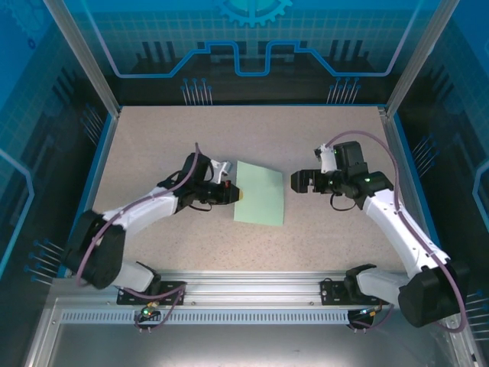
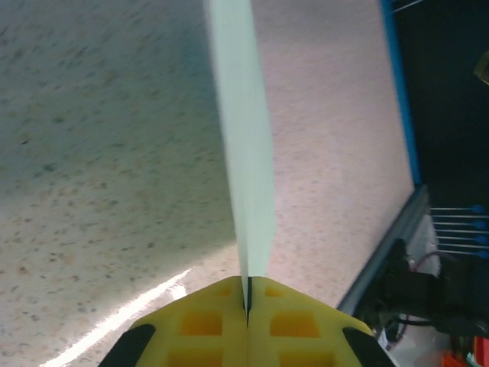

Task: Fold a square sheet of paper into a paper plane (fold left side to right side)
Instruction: Place a square sheet of paper at the center of the table.

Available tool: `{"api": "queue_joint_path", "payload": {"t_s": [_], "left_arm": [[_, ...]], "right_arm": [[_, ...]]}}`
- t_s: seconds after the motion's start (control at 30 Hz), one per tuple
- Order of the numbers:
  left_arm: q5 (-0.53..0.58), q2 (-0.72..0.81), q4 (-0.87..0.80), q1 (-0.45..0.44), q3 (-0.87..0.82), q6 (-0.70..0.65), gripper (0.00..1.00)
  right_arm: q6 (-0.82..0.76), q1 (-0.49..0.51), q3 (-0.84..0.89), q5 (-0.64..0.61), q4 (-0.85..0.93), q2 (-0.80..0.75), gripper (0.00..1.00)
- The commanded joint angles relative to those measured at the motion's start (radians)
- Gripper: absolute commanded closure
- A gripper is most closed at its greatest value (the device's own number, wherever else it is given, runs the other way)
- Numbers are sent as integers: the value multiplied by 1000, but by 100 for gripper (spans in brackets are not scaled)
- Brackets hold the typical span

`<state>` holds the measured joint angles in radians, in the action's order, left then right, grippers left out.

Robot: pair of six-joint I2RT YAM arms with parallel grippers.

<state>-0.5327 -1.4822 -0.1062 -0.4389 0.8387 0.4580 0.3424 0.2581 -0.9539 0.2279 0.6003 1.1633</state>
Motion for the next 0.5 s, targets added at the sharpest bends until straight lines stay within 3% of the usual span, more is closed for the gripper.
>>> {"api": "queue_joint_path", "payload": {"t_s": [0.0,0.2,0.37,0.47], "left_arm": [[51,-85,-131,0,103,-40,100],[82,-166,-240,11,208,-80,100],[78,-184,-257,12,230,-67,100],[79,-189,-266,11,234,-67,98]], "right_arm": [[91,-7,61,57,-87,42,2],[206,46,143,142,-265,181,24],[232,89,94,143,-331,338,47],[239,113,46,148,-359,419,57]]}}
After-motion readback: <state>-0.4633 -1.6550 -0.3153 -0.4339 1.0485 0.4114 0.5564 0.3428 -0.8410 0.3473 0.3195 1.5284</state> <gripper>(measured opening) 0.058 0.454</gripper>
